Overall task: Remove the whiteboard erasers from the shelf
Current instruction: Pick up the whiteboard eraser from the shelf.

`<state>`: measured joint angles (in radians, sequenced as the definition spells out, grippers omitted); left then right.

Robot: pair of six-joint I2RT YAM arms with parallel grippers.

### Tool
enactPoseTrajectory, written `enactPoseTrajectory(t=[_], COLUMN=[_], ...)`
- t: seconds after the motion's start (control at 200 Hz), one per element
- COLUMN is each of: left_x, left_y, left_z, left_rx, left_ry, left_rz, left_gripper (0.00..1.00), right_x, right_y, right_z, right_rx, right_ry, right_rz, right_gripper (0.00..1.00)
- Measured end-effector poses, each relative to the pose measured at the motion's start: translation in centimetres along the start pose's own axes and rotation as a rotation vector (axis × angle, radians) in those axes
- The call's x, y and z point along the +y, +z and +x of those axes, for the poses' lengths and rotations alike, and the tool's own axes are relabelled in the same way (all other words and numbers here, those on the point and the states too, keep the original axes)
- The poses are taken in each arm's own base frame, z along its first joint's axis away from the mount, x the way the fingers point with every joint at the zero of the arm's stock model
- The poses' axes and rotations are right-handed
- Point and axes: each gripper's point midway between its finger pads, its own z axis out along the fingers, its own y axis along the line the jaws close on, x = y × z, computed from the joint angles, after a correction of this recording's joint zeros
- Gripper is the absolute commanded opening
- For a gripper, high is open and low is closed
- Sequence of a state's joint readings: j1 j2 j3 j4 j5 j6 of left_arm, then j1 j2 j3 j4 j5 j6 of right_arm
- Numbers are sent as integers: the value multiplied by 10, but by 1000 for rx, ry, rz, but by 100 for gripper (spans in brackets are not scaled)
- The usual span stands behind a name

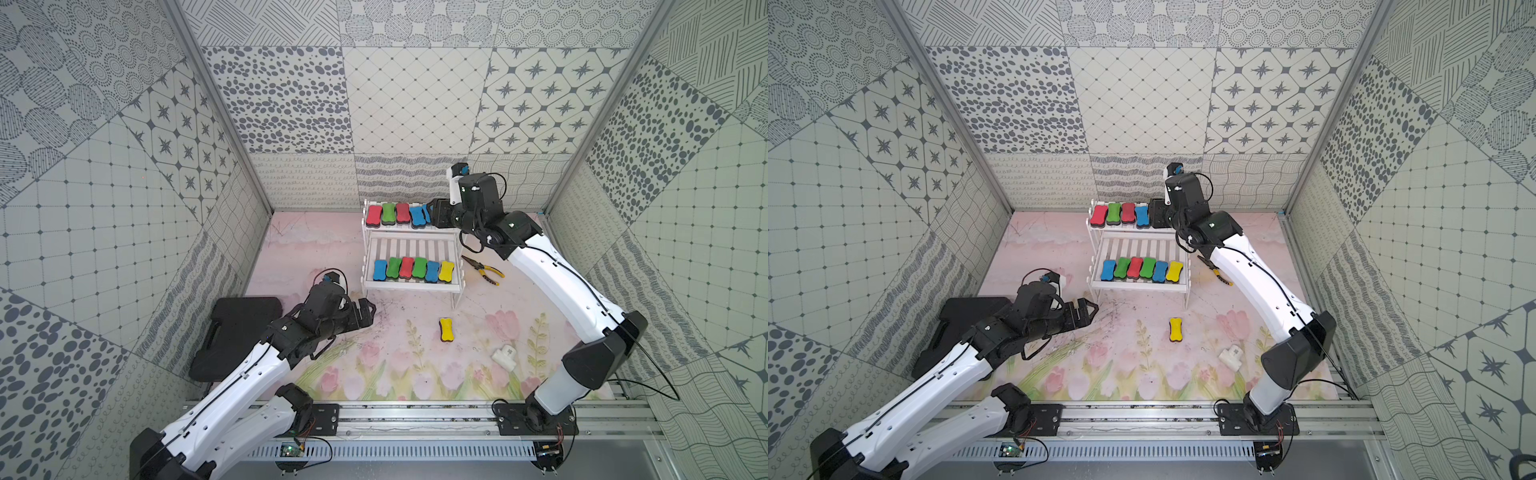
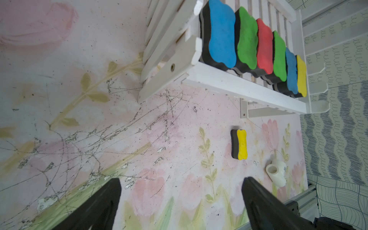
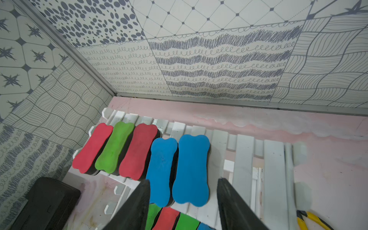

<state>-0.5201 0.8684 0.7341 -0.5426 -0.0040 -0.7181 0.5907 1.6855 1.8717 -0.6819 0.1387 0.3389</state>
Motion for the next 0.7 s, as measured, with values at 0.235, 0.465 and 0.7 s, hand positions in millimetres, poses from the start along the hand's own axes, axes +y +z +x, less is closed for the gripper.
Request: enactPoseTrajectory(t=[0.235, 0.465, 0.7], left_x=[0, 1, 1], left_y=[1, 2, 3], left_z=[0, 1, 1], left_rx=[1, 7, 9], left_ry=[5, 7, 7], left_rz=[-1, -7, -9], left_gripper=[100, 99, 99], right_x=[-4, -3, -5], right_y=[14, 18, 28], right_z=[16, 15, 17], right_rx=[82, 91, 111], right_ry=[-39, -51, -61], right_rz=[15, 14, 22], right_gripper=[59, 58, 55])
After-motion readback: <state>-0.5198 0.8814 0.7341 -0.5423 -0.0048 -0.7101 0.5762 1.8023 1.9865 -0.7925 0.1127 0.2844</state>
